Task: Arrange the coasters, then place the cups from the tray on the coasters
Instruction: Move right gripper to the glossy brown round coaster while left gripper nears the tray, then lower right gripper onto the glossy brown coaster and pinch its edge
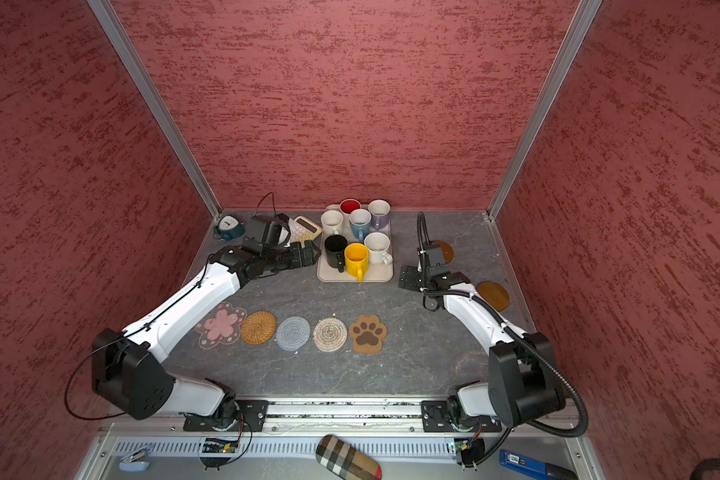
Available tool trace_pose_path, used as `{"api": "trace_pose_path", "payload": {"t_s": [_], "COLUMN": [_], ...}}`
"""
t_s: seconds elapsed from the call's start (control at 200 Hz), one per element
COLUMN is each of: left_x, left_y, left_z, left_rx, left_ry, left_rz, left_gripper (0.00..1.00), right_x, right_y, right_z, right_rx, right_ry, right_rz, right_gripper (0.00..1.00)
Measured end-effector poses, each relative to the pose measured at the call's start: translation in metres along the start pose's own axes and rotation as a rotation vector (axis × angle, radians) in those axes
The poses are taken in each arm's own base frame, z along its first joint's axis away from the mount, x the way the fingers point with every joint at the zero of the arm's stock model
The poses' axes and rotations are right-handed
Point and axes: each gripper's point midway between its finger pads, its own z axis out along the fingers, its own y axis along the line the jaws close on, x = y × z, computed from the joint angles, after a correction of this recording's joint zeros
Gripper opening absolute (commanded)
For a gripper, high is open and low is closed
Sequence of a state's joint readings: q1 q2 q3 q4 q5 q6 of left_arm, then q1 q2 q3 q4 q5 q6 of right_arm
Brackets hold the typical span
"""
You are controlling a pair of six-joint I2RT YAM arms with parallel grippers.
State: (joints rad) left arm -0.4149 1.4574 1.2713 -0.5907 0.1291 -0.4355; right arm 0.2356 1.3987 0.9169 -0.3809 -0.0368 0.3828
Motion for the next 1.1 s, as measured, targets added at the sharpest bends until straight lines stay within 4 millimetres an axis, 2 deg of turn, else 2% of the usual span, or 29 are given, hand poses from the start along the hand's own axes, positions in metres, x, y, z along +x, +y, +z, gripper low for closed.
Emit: {"api": "trace_pose_path", "payload": {"t_s": [0.21, 0.466, 0.601, 0.786, 1.102], "left_x": [-0.007, -0.019, -0.029, -0.032, -0.031], "left_y": [-0.002, -0.008, -0.016, -0.020, -0.016], "left_z": [0.016, 0.039, 0.048, 0.058, 0.060], "left_rx": [-0.010, -0.015, -0.012, -0.019, -0.046], "left_ry": [0.025, 0.047, 0.045, 0.050, 0.063], "left_rz": [0.004, 0.004, 0.030, 0.060, 0.074], "left_gripper": [1.00, 1.00, 1.00, 1.00, 0.99], "right_x": [-0.039, -0.079, -0.106, -0.144, -0.167], "right_y": [-0.025, -0.056, -0.068, -0.079, -0.101], "right_z": [0.010, 0.043, 0.061, 0.090, 0.134], "right_rx": [0.043, 0.112, 0.143, 0.186, 0.268], "right_ry": [-0.074, -0.091, -0.111, -0.140, -0.128], "right_rz": [0.078, 0.141, 0.158, 0.164, 0.152], "right_gripper": [0.88, 0.88, 0.88, 0.88, 0.88]}}
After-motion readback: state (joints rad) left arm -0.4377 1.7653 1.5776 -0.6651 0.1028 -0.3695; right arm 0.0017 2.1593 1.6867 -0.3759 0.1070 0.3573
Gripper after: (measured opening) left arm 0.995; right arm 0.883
